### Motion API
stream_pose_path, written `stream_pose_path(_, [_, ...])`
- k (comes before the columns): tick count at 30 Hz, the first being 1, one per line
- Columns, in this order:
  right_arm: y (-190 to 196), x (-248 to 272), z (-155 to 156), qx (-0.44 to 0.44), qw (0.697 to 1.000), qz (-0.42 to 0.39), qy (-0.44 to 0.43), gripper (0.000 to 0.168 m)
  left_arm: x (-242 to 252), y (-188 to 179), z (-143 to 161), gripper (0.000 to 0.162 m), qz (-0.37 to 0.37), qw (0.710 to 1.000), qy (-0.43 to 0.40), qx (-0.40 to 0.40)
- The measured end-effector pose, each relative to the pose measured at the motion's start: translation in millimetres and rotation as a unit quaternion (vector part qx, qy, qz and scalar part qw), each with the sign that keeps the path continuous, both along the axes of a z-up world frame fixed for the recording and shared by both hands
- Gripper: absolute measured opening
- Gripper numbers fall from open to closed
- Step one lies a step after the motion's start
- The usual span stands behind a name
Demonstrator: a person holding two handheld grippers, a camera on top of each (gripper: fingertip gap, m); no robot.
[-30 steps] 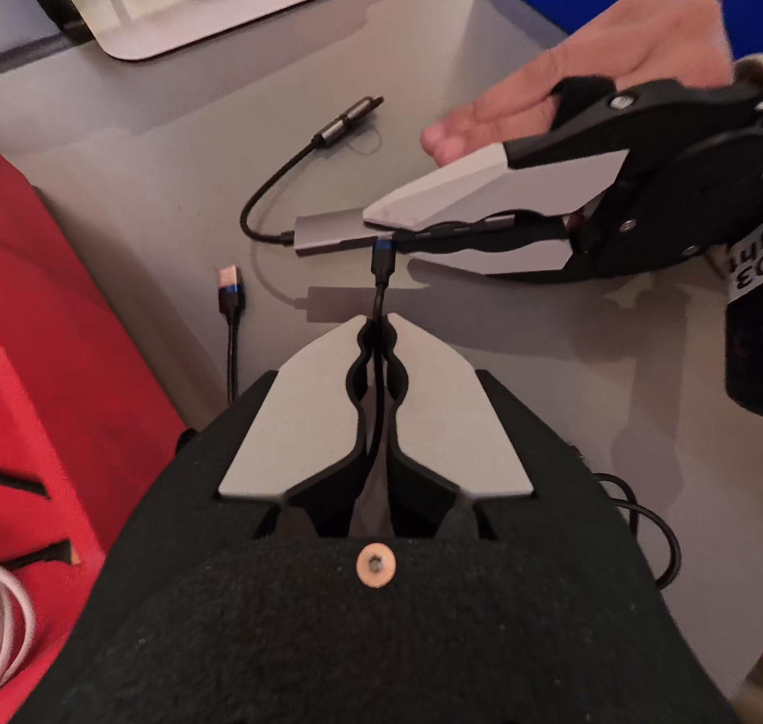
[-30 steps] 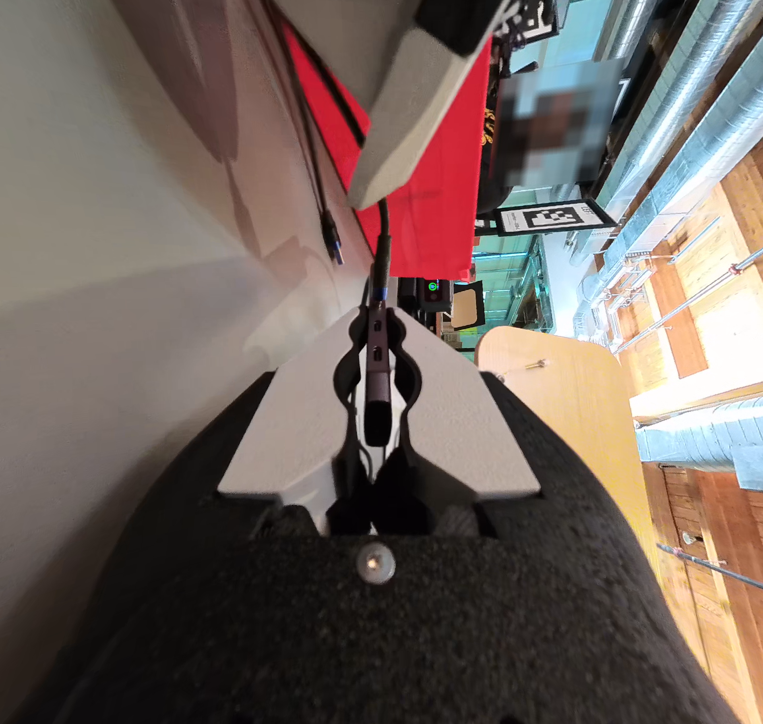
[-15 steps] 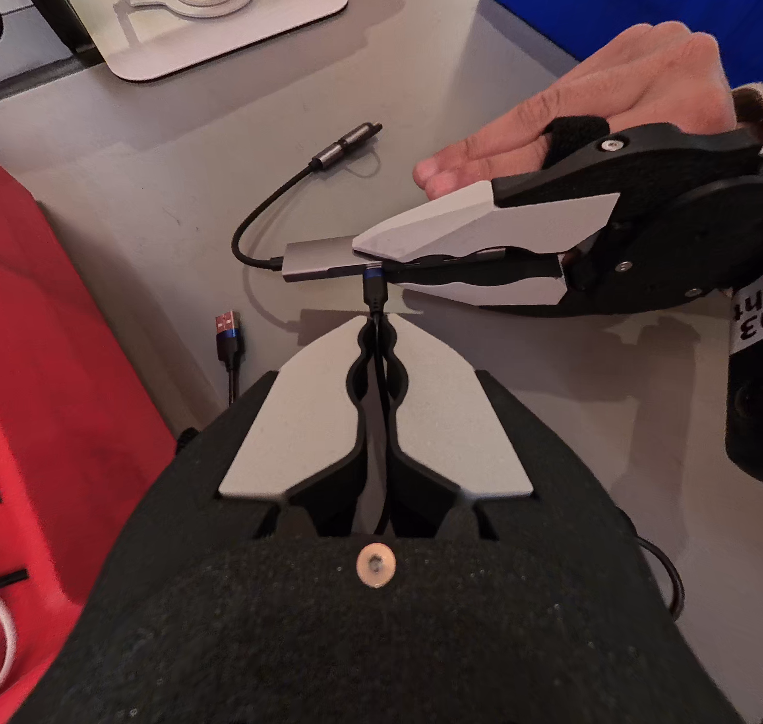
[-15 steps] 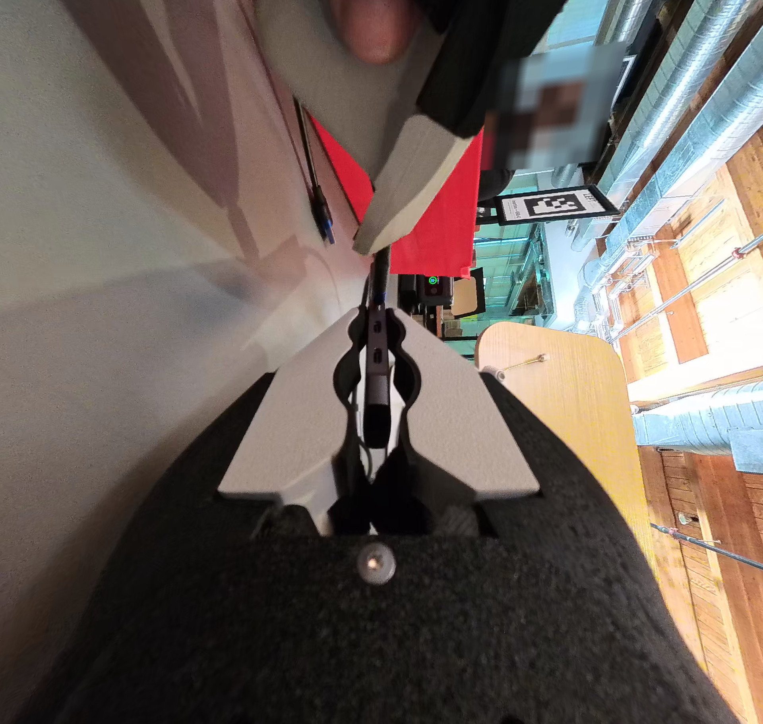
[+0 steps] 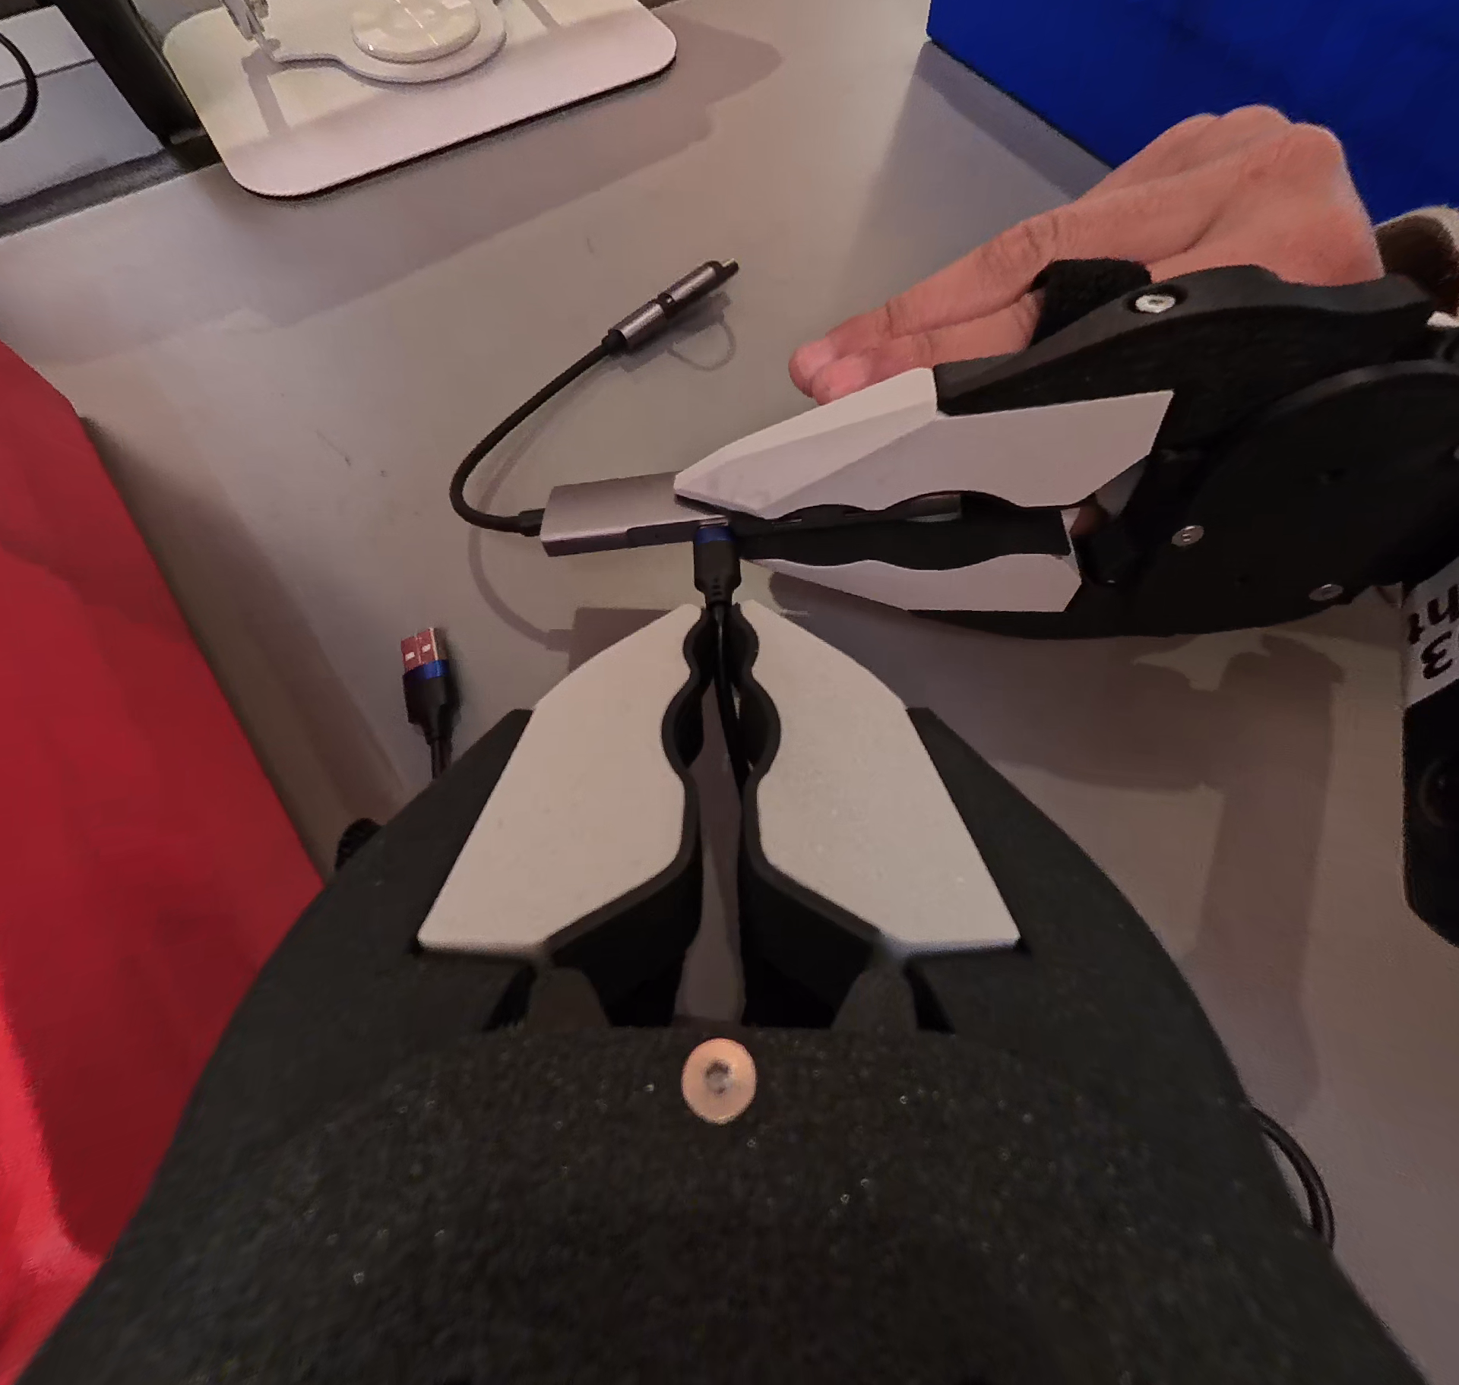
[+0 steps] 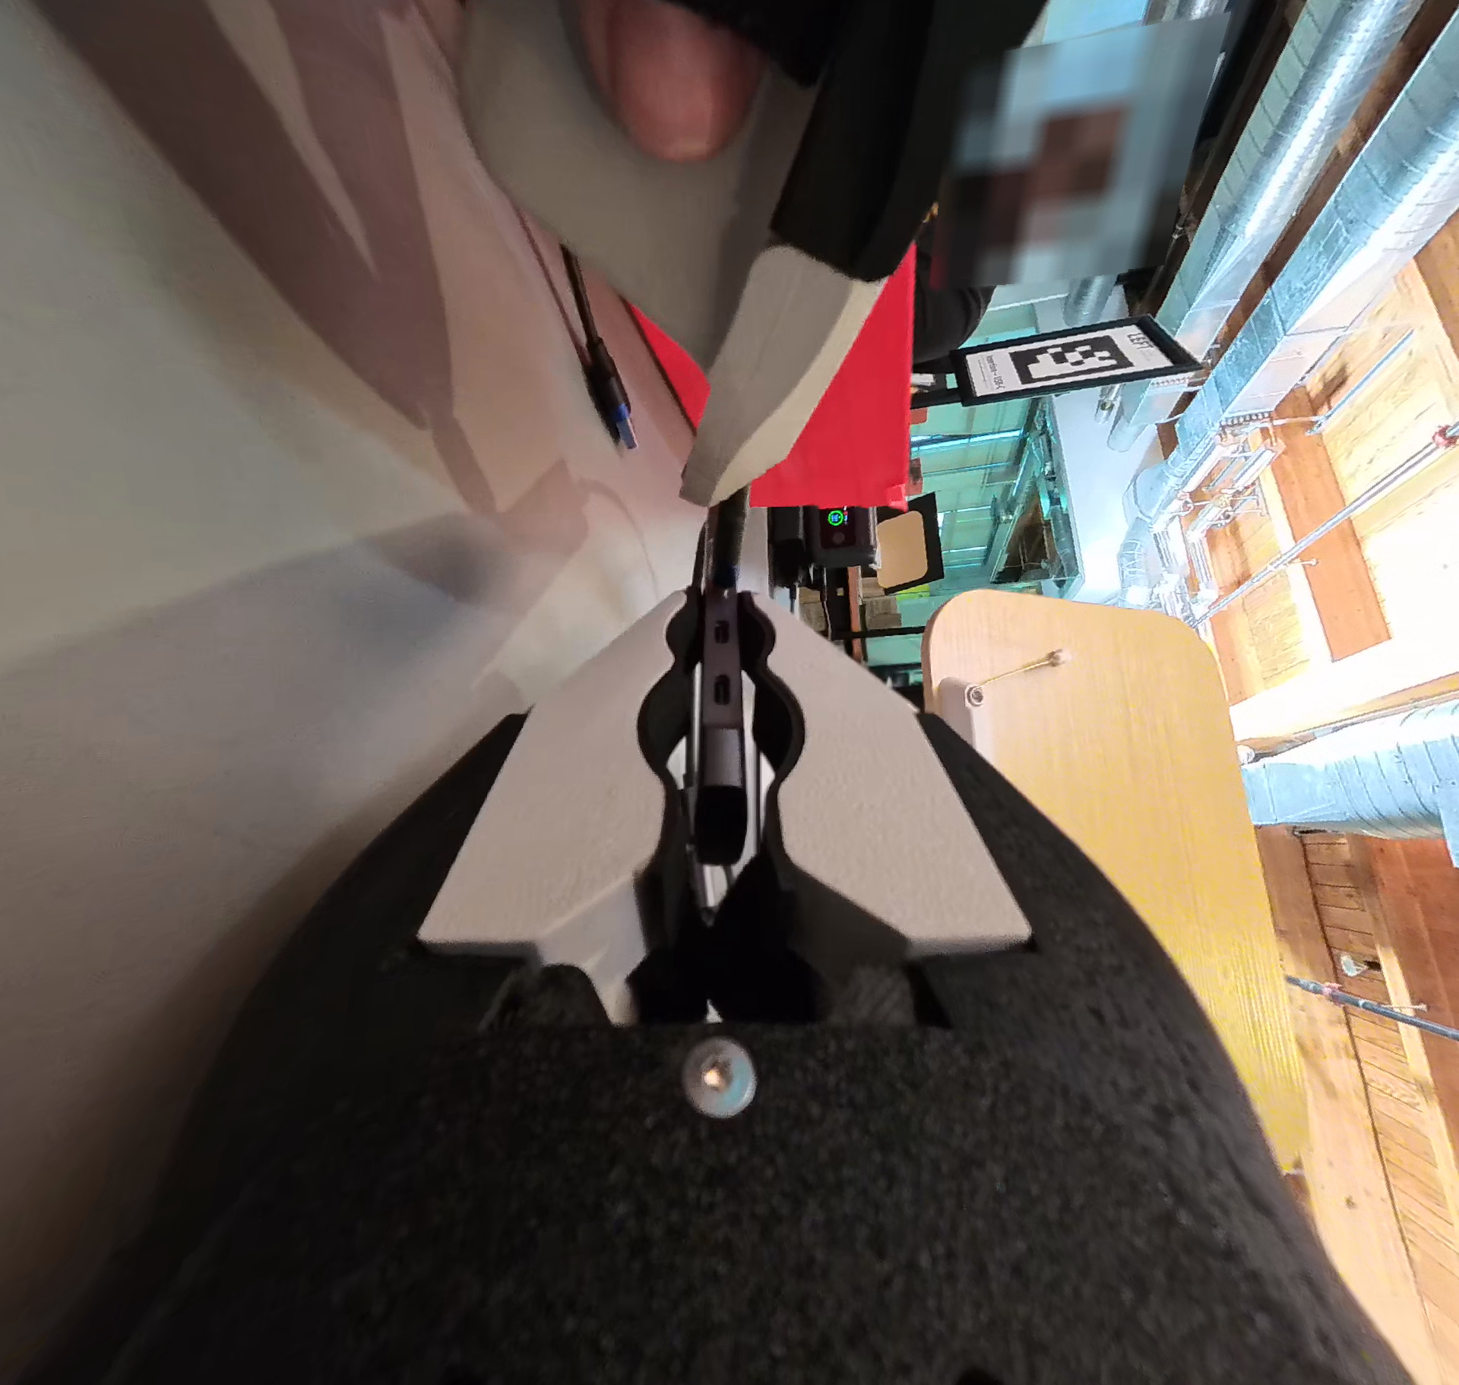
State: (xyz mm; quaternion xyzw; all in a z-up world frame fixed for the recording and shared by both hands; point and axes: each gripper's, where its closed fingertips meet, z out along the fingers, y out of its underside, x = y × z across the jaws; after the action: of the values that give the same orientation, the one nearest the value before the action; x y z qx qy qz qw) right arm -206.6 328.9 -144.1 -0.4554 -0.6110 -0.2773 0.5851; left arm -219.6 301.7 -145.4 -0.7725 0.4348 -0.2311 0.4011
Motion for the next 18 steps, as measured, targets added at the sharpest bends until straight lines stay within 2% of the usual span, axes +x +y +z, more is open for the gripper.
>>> stream_pose_path(2, [0.4,0.2,-1.7,0.002,1.000,-0.001,-0.006,0.006,-0.1,0.0,-4.5,0.002,0.000,1.000,0.009,0.000])
stream_pose_path(6, [-0.1,-0.4,7.8,-0.008,0.999,-0.001,0.043,0.007,2.3,1.9,11.9,0.002,0.017,0.999,-0.024,0.021])
stream_pose_path(11, [0.2,0.6,2.8,-0.010,0.999,-0.004,0.033,0.006,2.5,1.5,4.1,0.002,0.023,1.000,-0.005,0.015])
stream_pose_path(13, [1.3,1.1,12.7,-0.004,0.998,-0.013,0.063,0.006,2.5,1.3,1.9,0.002,0.027,0.999,0.004,0.024])
stream_pose_path(18, [1.1,0.7,10.8,-0.007,0.998,-0.007,0.057,0.006,8.1,-1.2,5.2,0.002,0.021,0.999,-0.015,0.022])
